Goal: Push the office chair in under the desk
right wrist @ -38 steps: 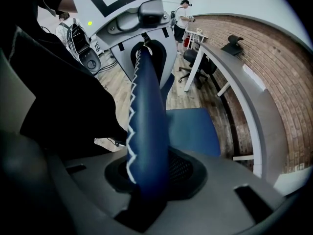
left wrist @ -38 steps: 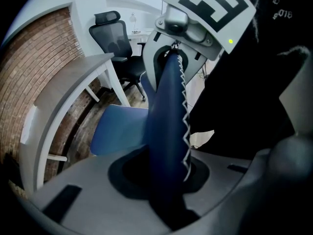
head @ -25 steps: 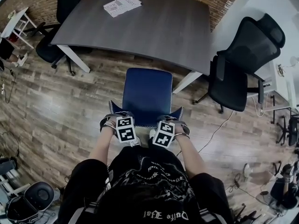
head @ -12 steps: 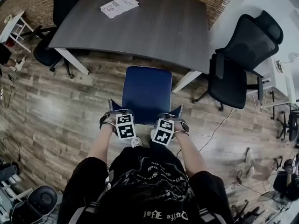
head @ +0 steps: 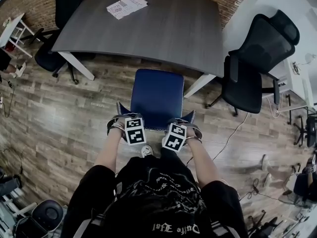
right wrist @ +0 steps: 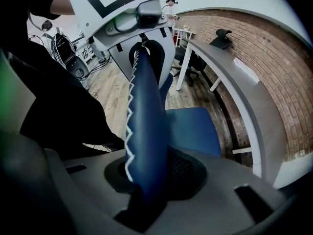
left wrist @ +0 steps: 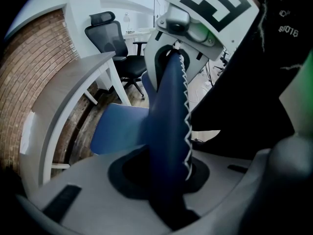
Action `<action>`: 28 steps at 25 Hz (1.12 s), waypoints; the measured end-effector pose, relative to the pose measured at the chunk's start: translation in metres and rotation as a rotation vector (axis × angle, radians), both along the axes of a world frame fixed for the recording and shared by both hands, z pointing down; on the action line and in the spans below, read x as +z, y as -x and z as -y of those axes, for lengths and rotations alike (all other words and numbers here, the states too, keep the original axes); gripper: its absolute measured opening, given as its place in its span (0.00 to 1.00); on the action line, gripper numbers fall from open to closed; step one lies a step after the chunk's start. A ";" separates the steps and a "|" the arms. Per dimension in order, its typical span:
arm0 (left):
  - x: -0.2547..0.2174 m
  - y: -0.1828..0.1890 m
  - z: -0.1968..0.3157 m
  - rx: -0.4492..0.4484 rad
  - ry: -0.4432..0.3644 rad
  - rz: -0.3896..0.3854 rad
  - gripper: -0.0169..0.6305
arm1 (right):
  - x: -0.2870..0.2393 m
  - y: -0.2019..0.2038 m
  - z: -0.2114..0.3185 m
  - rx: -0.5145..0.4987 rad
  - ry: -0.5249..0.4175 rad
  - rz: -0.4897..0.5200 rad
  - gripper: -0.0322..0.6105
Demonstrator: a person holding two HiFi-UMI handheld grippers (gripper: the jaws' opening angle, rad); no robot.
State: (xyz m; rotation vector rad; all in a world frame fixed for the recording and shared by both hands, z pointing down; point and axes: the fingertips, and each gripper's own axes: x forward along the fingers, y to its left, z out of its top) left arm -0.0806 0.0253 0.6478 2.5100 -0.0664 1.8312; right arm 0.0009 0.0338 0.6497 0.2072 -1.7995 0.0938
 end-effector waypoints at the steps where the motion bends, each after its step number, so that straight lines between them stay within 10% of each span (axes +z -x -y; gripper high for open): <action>1: 0.000 0.000 0.001 0.003 -0.003 0.000 0.16 | 0.000 0.001 0.001 0.003 -0.003 0.001 0.19; 28: 0.000 -0.002 0.037 0.010 -0.011 0.000 0.16 | 0.000 -0.002 0.034 0.044 0.007 0.001 0.20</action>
